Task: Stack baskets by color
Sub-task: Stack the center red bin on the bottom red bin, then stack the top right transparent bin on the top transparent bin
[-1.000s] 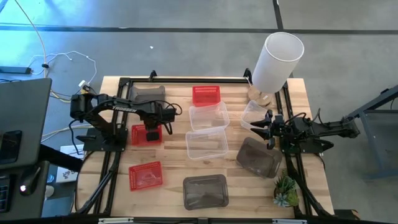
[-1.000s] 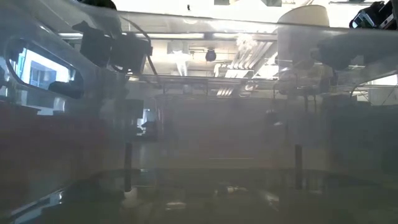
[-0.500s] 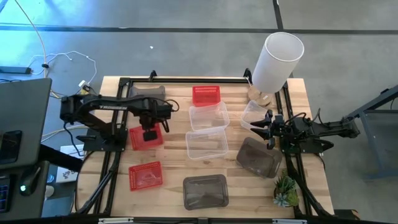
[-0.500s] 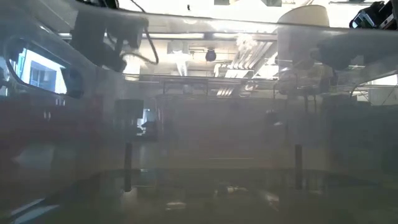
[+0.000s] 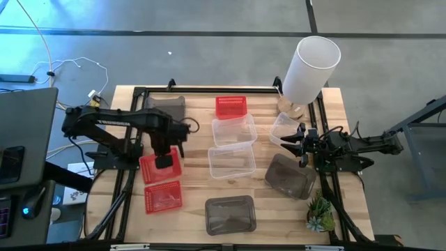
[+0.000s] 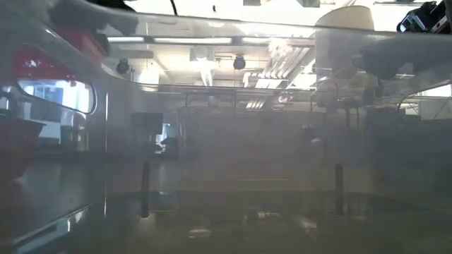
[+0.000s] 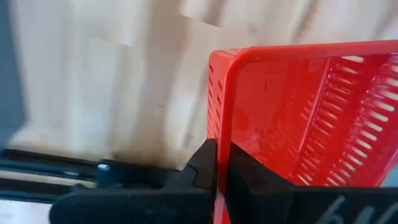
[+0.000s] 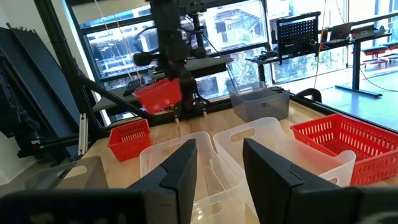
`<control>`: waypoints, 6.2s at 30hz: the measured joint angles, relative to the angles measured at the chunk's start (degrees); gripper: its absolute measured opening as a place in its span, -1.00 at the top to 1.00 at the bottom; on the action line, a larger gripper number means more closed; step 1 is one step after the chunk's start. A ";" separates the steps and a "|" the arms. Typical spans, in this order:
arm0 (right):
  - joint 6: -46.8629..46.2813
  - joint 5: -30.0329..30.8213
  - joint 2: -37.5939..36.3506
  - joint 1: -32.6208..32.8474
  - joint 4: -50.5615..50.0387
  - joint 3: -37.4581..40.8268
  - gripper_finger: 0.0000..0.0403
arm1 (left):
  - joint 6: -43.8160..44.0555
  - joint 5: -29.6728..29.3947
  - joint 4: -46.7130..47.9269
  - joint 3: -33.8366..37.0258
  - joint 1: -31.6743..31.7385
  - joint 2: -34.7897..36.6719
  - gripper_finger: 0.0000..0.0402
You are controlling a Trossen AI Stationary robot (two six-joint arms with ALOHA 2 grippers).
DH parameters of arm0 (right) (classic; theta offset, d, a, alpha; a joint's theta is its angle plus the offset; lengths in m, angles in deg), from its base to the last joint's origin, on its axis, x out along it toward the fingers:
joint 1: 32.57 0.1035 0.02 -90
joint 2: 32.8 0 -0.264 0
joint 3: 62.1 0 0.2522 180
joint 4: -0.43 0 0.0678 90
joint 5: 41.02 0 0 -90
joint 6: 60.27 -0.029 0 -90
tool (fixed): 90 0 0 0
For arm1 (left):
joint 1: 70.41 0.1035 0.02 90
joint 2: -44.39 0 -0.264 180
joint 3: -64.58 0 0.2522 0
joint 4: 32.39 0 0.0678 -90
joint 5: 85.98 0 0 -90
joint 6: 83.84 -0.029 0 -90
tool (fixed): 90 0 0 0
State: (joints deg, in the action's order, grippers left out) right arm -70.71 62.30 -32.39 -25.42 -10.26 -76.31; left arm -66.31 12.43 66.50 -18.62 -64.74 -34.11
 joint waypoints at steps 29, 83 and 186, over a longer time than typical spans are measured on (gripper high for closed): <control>0.00 0.00 0.31 0.00 0.00 0.00 0.41 | 15.19 -0.08 -10.52 0.22 -21.70 -3.87 1.00; 0.01 0.00 0.76 0.00 0.00 -0.02 0.41 | 14.83 -1.47 -12.95 0.24 -22.19 -17.05 0.33; -21.62 2.54 50.85 -15.55 -53.25 -46.03 0.41 | -26.76 -0.03 -50.58 17.38 18.68 9.90 0.33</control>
State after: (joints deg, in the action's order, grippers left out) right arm -92.33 64.84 18.46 -40.97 -63.52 -122.34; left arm -93.07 12.40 15.92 -1.24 -46.06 -24.21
